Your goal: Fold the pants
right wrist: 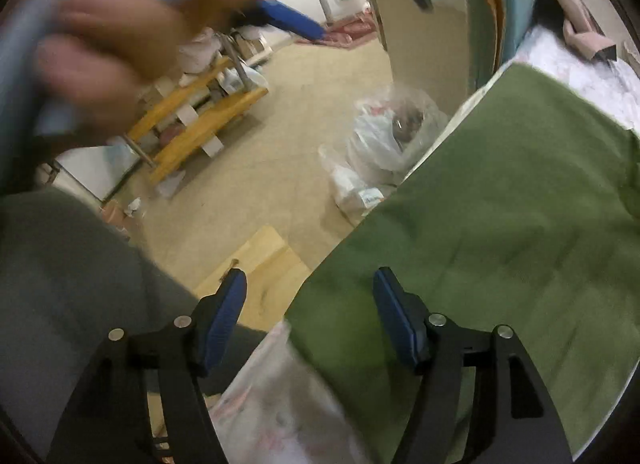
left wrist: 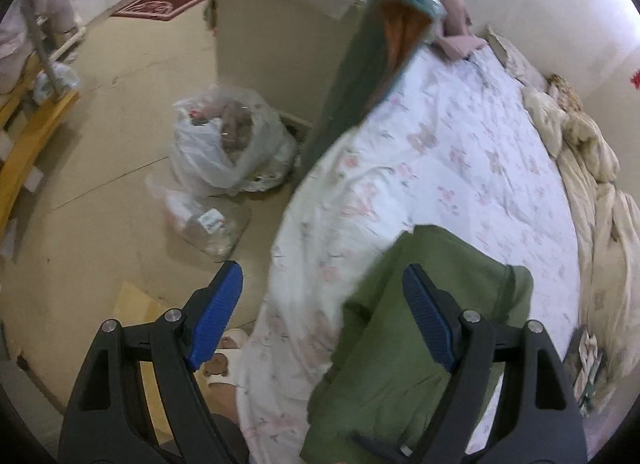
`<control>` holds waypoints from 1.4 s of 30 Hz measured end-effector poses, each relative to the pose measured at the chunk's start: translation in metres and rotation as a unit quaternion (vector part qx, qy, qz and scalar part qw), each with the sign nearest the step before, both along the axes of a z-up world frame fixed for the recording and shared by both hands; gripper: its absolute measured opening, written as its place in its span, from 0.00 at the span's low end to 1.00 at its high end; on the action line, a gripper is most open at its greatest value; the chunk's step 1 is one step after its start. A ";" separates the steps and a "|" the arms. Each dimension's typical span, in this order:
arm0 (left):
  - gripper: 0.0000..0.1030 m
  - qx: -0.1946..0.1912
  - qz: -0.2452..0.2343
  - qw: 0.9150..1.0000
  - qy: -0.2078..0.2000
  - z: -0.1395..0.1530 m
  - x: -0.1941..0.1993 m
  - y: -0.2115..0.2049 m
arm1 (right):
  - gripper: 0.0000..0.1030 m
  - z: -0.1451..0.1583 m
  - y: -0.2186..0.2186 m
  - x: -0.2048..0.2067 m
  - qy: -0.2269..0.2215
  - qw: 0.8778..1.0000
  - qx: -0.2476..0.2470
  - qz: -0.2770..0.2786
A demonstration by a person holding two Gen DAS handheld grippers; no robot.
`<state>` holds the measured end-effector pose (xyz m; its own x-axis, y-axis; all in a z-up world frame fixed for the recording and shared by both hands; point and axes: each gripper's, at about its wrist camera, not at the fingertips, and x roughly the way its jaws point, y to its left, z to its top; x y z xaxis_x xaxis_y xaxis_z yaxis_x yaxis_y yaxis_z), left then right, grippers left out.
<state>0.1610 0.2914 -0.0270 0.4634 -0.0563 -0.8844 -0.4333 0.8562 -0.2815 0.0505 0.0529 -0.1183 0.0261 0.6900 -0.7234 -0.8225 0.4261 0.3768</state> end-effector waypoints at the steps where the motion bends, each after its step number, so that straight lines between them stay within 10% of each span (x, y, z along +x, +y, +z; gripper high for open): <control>1: 0.77 0.001 -0.009 1.000 0.001 0.000 0.001 -0.006 | 0.66 0.011 -0.021 0.003 0.015 1.000 0.025 -0.011; 5: 0.77 -0.003 -0.095 0.995 0.042 -0.022 0.019 -0.055 | 0.68 0.033 -0.120 0.029 0.037 0.987 0.070 -0.142; 10: 0.77 0.041 -0.154 0.982 0.101 -0.066 0.039 -0.094 | 0.81 -0.035 -0.230 0.071 0.164 0.929 0.078 -0.323; 18: 0.77 -0.001 -0.170 0.977 0.130 -0.106 0.049 -0.096 | 0.81 -0.126 -0.222 0.063 0.354 0.869 0.155 -0.308; 21: 0.63 -0.005 -0.169 0.977 0.130 -0.109 0.049 -0.098 | 0.81 -0.126 -0.207 0.054 0.336 0.880 0.149 -0.300; 25: 0.58 0.017 -0.166 0.977 0.132 -0.107 0.048 -0.105 | 0.18 -0.097 -0.192 0.048 0.289 0.902 0.138 -0.289; 26: 0.58 0.017 -0.161 0.978 0.134 -0.106 0.047 -0.104 | 0.15 -0.088 -0.188 0.049 0.268 0.911 0.137 -0.280; 32: 0.58 -0.067 -0.175 0.975 0.122 -0.083 0.034 -0.117 | 0.09 -0.011 -0.252 0.081 0.201 0.939 0.135 -0.245; 36: 0.58 -0.090 -0.263 0.953 0.122 -0.077 0.020 -0.170 | 0.09 0.024 -0.328 0.135 0.161 0.964 0.057 -0.202; 42: 0.58 -0.044 -0.387 0.911 0.131 -0.077 0.008 -0.243 | 0.12 -0.015 -0.433 0.211 0.161 0.942 -0.084 -0.284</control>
